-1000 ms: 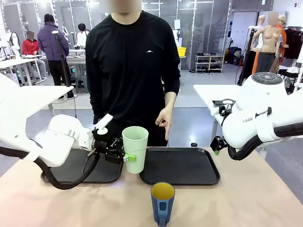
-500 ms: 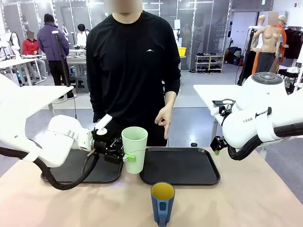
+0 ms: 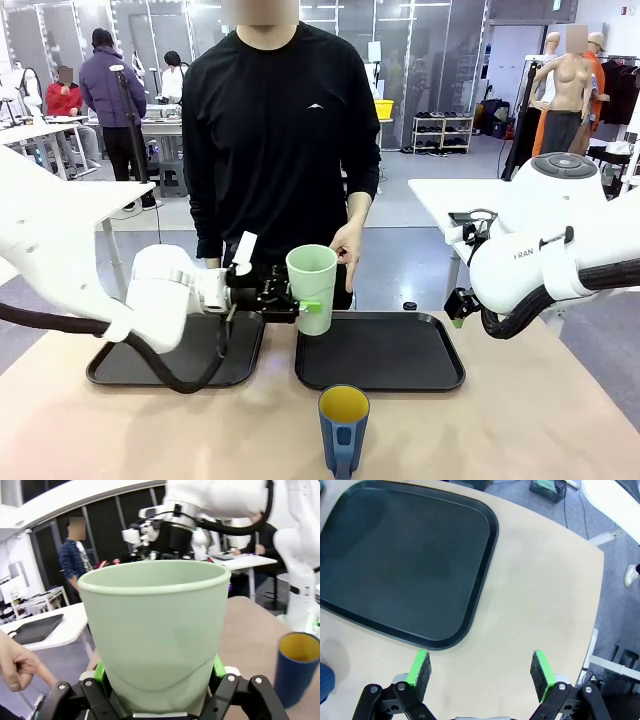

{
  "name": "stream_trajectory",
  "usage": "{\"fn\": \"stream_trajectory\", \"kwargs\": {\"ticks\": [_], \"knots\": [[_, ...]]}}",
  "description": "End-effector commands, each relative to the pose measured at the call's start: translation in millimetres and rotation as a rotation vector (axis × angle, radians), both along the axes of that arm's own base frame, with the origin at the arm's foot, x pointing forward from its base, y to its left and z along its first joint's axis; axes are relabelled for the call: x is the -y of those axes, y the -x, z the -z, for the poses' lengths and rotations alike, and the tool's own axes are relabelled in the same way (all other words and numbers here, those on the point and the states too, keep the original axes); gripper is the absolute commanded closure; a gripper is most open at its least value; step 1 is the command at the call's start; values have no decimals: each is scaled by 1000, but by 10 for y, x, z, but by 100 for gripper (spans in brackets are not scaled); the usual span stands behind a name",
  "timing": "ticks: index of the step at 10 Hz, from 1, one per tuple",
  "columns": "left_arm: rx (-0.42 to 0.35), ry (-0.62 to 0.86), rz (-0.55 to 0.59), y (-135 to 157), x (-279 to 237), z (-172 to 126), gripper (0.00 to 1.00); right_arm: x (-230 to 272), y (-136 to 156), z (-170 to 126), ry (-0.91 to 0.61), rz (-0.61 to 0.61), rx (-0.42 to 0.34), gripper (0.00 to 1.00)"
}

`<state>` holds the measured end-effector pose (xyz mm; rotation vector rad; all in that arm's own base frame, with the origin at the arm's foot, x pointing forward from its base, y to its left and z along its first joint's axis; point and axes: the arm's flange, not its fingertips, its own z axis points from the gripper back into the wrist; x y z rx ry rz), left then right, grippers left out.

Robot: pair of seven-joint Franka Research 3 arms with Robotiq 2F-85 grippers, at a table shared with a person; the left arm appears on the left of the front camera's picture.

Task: Sort and store the cups by type.
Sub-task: Place the picked Reusable plastic cup into the Flat Tray indicated by the person.

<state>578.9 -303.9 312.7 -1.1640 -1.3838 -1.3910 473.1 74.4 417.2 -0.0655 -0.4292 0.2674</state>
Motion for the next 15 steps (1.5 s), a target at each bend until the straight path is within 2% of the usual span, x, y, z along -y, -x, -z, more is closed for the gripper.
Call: {"fn": "stream_trajectory", "kwargs": {"ticks": [1,4,6,15], "knots": [[-19,40,-60,-102,243,102,14,12,-4,-2,-1,2,1,0],[-101,73,-93,-208,469,345,14,12,-4,-2,-1,2,1,0],[-89,51,-95,-239,526,486,14,12,-4,-2,-1,2,1,0],[-144,9,-117,-352,578,1112,14,12,-4,-2,-1,2,1,0]]}}
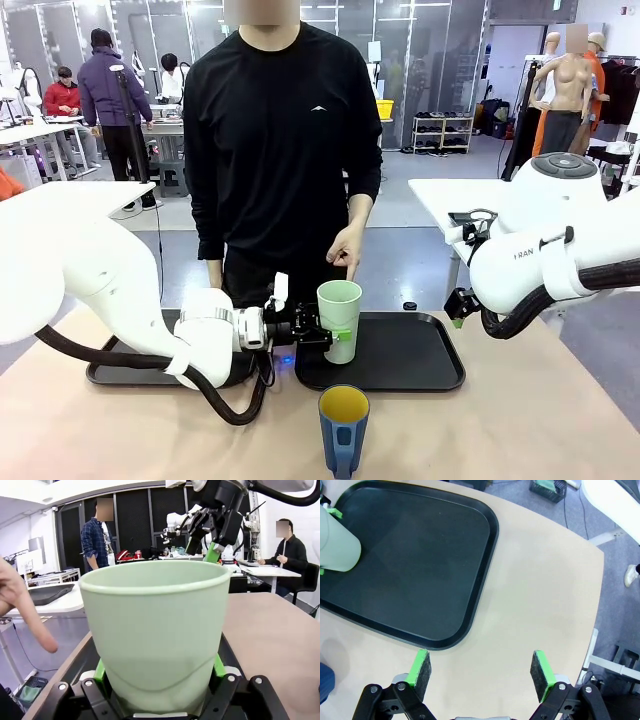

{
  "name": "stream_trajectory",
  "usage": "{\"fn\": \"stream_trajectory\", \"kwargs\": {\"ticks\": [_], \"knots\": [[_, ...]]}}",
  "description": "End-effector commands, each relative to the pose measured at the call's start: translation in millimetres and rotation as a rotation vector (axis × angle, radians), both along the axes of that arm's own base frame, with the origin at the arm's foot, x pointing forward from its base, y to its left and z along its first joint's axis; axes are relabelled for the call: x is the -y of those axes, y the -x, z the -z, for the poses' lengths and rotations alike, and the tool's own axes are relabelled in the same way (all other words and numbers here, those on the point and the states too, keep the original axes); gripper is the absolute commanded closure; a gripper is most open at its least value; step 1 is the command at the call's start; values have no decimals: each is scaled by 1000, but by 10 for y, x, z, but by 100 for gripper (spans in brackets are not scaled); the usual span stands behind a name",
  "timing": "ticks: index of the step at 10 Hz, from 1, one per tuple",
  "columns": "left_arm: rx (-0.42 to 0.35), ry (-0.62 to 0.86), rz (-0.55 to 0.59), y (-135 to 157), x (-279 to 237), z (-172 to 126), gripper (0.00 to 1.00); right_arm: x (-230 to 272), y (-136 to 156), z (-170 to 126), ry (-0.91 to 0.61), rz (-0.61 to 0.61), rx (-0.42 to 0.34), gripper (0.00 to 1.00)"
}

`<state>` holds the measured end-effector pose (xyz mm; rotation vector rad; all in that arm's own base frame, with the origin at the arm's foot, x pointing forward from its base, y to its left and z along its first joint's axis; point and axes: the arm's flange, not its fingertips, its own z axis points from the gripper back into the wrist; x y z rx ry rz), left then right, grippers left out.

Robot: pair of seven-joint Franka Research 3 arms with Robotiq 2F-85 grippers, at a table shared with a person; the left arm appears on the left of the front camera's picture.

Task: Sort and store the cups by type.
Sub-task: Place the picked Reusable plastic cup into the Flat Tray indicated by the person.

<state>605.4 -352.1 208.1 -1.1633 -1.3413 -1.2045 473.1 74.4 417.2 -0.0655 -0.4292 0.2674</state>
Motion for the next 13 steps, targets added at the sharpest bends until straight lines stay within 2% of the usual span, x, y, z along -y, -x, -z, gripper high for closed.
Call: {"fn": "stream_trajectory", "kwargs": {"ticks": [1,3,4,8,13], "knots": [[-8,-11,-9,-94,96,109,14,12,-4,-2,-1,2,1,0],[-19,-15,-8,-94,90,150,14,12,-4,-2,-1,2,1,0],[-28,-16,-10,-91,89,157,0,12,-4,-2,-1,2,1,0],[-22,-58,-22,-86,17,145,0,12,-4,-2,-1,2,1,0],[16,-69,-88,1,-331,-46,0,12,-4,-2,-1,2,1,0]]}}
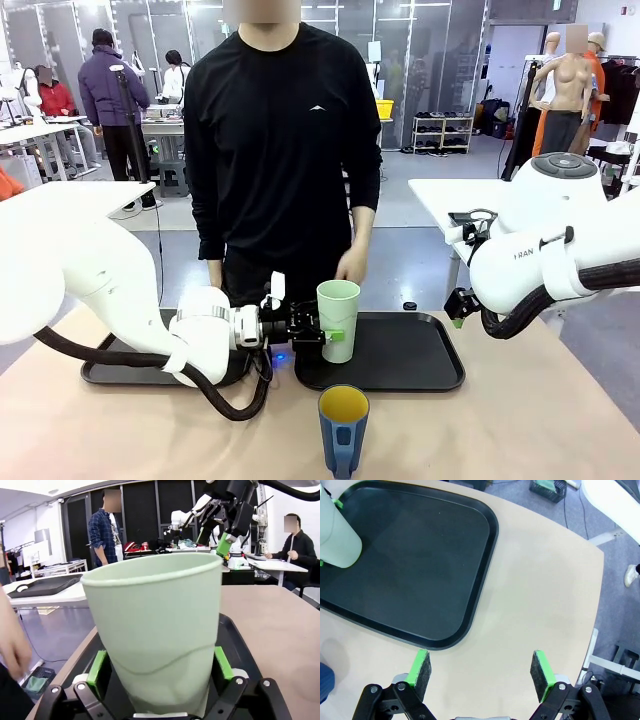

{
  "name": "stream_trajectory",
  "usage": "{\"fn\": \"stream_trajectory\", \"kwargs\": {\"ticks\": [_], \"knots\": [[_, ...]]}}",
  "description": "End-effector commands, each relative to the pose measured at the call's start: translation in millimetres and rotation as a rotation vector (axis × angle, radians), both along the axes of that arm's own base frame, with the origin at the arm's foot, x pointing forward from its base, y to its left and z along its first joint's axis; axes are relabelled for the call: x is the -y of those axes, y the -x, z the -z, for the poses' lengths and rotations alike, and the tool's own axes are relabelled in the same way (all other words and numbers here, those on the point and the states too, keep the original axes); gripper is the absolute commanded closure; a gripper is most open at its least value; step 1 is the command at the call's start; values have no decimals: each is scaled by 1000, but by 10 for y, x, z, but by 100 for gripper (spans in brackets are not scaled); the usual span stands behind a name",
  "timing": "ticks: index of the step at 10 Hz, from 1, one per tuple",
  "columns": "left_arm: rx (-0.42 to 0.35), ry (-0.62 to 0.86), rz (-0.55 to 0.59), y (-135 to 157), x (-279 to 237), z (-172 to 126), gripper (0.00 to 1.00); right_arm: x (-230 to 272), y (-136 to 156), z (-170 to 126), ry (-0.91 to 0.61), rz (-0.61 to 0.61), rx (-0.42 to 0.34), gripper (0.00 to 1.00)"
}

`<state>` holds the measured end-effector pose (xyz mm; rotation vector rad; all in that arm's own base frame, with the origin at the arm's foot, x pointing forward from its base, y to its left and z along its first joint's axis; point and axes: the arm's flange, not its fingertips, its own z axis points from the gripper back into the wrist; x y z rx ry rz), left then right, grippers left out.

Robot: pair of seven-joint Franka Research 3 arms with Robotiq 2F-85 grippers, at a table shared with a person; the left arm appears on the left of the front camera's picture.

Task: Sort and store the cups by type.
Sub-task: Place the picked Reusable plastic cup into the Flat Tray indicated by the person.

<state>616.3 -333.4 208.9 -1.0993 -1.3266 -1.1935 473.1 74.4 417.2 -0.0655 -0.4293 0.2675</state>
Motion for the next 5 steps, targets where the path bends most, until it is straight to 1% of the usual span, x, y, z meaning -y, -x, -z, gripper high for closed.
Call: {"fn": "stream_trajectory", "kwargs": {"ticks": [1,3,5], "knots": [[21,-39,-52,135,-226,-74,0,12,-4,-2,-1,3,1,0],[37,-47,-71,189,-356,-164,0,12,-4,-2,-1,3,1,0],[37,-68,-83,250,-449,-231,0,12,-4,-2,-1,3,1,0]]}}
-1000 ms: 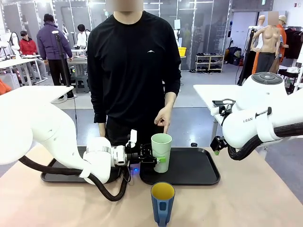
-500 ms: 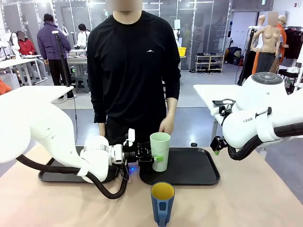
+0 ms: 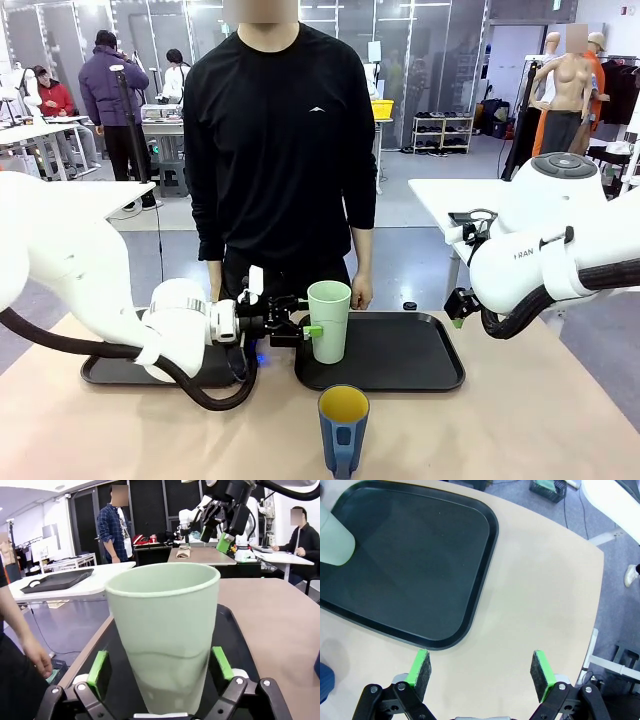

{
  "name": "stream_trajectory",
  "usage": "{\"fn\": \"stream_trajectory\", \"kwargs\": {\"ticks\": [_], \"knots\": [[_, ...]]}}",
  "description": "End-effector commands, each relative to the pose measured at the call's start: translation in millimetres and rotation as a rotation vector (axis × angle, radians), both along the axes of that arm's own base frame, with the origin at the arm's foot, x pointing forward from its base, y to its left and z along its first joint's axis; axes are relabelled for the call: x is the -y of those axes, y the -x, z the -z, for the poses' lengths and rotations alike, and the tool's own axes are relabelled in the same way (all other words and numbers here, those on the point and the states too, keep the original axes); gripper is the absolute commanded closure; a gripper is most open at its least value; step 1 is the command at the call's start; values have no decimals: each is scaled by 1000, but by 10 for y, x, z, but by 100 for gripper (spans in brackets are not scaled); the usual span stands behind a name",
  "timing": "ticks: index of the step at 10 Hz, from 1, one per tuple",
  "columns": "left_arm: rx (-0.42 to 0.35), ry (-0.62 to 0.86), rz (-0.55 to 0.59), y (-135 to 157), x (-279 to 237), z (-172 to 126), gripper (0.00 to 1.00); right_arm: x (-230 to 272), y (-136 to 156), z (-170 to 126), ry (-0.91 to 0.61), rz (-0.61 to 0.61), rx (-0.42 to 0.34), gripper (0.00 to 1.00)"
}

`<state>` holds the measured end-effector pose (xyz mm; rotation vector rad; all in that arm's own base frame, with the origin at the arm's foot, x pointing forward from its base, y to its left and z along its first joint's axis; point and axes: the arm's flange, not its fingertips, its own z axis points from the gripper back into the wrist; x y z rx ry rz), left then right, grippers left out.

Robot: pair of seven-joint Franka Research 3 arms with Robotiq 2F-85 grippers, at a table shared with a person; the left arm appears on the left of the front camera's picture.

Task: Sort and store the cups by type.
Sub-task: Place the picked Reusable plastic cup into the Flat Tray indicated by the person, then pick up the Handle plastic cup and place it into the empty Flat Tray.

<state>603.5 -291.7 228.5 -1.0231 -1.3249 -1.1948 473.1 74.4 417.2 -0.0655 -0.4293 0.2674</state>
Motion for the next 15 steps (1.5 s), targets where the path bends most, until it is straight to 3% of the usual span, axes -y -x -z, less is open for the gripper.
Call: {"fn": "stream_trajectory", "kwargs": {"ticks": [1,7,8,15], "knots": [[19,-23,-45,158,-74,-58,0,12,-4,-2,-1,2,1,0],[39,-58,-98,291,-396,-138,0,12,-4,-2,-1,2,1,0],[-15,-60,-50,169,-314,-101,0,12,-4,-2,-1,2,1,0],[-15,-60,-50,169,-314,-101,0,12,-4,-2,-1,2,1,0]]}}
